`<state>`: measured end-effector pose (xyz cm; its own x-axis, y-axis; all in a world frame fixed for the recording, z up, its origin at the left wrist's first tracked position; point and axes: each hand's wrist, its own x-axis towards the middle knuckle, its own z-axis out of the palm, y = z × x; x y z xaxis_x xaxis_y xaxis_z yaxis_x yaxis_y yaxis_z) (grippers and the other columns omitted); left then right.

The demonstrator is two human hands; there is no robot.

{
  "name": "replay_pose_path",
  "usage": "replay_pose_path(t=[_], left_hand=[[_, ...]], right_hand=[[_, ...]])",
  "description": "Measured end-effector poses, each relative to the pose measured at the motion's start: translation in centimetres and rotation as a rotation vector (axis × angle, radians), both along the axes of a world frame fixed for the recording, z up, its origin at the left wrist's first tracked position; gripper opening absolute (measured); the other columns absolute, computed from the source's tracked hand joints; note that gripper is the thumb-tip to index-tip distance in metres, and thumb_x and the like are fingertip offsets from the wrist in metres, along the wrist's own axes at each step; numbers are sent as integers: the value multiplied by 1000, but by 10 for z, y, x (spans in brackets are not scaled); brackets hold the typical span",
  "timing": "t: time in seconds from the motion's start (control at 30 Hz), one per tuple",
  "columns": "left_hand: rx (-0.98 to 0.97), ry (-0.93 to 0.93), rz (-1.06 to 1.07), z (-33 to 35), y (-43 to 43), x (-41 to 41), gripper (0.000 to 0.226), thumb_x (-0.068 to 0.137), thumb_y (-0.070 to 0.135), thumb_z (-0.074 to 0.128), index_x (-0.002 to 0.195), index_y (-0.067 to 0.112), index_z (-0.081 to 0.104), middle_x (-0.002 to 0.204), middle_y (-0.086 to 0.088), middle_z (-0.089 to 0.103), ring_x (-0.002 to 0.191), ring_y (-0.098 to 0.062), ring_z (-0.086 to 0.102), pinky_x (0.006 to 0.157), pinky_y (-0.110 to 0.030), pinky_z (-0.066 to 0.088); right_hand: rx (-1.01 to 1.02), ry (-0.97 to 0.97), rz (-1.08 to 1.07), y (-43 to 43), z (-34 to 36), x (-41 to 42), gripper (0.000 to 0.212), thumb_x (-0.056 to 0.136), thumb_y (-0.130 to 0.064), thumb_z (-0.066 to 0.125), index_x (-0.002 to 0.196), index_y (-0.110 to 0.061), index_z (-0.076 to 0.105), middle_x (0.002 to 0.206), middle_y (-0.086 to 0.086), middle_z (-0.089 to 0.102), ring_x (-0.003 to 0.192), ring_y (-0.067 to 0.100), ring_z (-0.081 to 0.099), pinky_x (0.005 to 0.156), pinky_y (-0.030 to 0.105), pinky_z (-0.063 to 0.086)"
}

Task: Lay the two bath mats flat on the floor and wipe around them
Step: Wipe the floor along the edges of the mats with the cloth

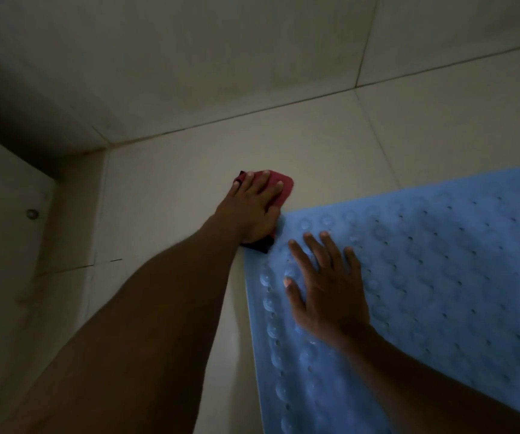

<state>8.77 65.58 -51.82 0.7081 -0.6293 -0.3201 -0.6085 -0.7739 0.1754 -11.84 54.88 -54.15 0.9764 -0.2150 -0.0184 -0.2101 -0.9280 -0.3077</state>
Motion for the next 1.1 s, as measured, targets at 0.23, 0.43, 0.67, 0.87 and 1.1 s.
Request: replay_pose_path(t=[0.23,0.43,0.67,0.87,1.1], left_hand=[[-202,4,180,-9,-33,-12,38,104,19,39,140,14,50,161,-12,32,150,-42,19,118,-51,17],[-255,-123,234,-28,-43,-33,53,109,31,29,160,17,24,171,-6,5,157,-30,-6,125,-45,-6],[-293,-32,9,-23,-74,-36,62,101,40,21,155,13,37,170,-5,13,157,-29,-1,126,-47,-1],[-216,-10,-182,-18,-85,-39,63,101,41,19,158,17,32,170,-4,10,157,-29,-4,126,-50,3],[-312,-251,107,-30,-28,-140,63,101,34,32,158,8,31,167,-15,22,156,-31,14,123,-52,19]], right_hand=[[-62,-147,-278,-72,0,-14,58,91,-42,48,143,-15,50,151,14,46,141,34,40,109,54,34],[-199,23,-317,-96,-15,-30,73,94,-59,32,156,-21,29,166,10,21,153,33,16,118,64,12],[-214,34,-327,-96,-11,-31,74,93,-59,34,156,-21,30,166,10,20,152,34,17,118,64,11],[-220,33,-326,-97,-10,-31,73,93,-59,36,155,-21,31,164,10,23,152,34,18,117,64,12],[-190,-22,-345,-95,-11,-30,69,93,-57,40,152,-21,38,162,10,31,150,33,24,117,63,13]])
